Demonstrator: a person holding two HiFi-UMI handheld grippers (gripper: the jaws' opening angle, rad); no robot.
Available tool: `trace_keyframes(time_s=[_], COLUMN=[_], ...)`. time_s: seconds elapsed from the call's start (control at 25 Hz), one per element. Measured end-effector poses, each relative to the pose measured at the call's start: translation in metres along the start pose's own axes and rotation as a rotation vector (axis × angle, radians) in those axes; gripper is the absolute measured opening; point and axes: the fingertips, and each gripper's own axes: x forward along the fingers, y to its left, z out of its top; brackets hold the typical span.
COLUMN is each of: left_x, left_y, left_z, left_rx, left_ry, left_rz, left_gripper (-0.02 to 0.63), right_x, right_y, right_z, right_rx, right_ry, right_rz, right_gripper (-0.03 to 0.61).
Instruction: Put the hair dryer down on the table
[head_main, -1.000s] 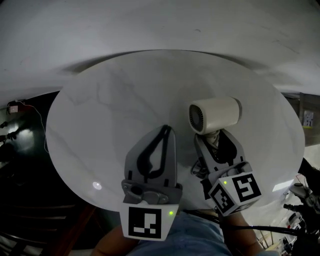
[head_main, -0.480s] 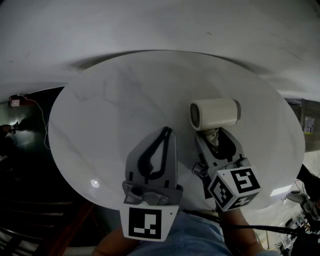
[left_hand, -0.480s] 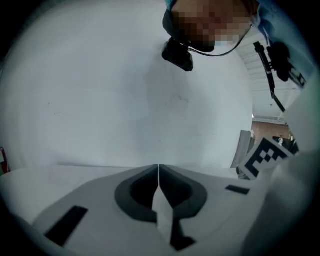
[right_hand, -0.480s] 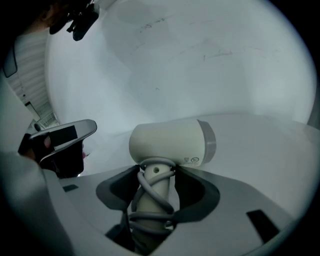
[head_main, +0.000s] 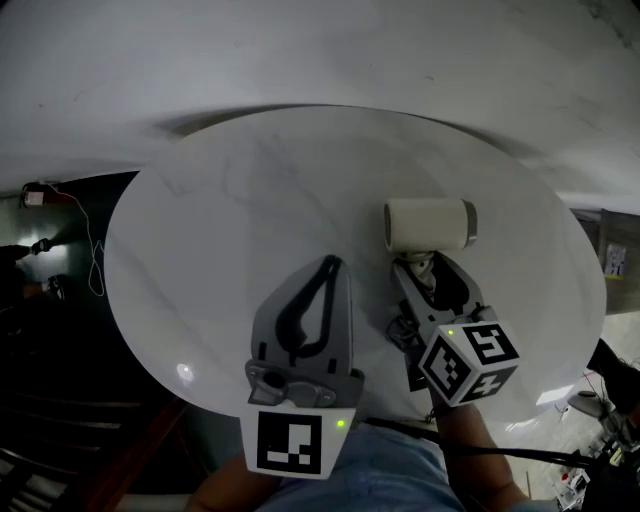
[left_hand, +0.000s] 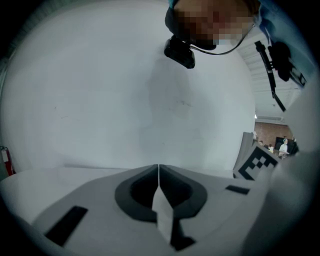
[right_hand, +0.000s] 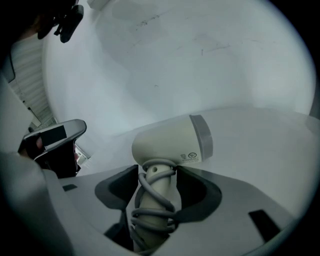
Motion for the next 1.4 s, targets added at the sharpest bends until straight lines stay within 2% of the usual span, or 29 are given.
trace_keyframes(time_s=[0.24, 0.36, 0.52, 0.64, 0.76, 0.8, 1.08, 1.28, 1.4], left_x=[-0.017, -0.026, -0.041, -0.060, -0.079, -0.086, -0.125, -0.140, -0.143], left_y=[-0.005, -0.011, -0.023, -0.034, -0.045, -0.049, -0.075, -0.082, -0.085], left_z=[0.010, 0.018, 0.032, 0.047, 0.065, 0.071, 0.104, 0.122, 0.124], left_rx=[-0.008, -0.002, -0.018, 0.001, 0.020, 0.027, 0.095, 0.130, 0.143], left_ry=[-0.020, -0.043, -0.085, -0.114, -0.157, -0.175, -0.266, -0.329, -0.335], left_rz=[-0.005, -0.020, -0.048, -0.054, -0.059, -0.062, -0.097, -0.098, -0.099], left_gripper=[0.014, 0.014, 0.014, 0.014, 0.014, 0.014, 0.014, 0.013, 0.014], right_x=[-0.015, -0.031, -0.062, -0.094, -0.125, -0.136, -0.199, -0.220, -0.226], right_y=[0.008, 0.016, 0.045, 0.068, 0.089, 0.097, 0.145, 0.157, 0.157], right_z=[0.007, 0.021, 0.039, 0.050, 0.067, 0.072, 0.098, 0.103, 0.107], right_rx=[-0.039, -0.076, -0.120, -0.174, -0.254, -0.279, -0.456, -0.486, -0.495], right_ry=[-0.059, -0.133, -0.246, -0.324, -0.424, -0.457, -0.638, -0.703, -0.722], right_rz=[0.000, -0.004, 0.046, 0.063, 0.051, 0.051, 0.038, 0.043, 0.037], right_gripper=[0.255, 0.255, 0.251, 0.195, 0.062, 0.042, 0.013, 0.011, 0.011])
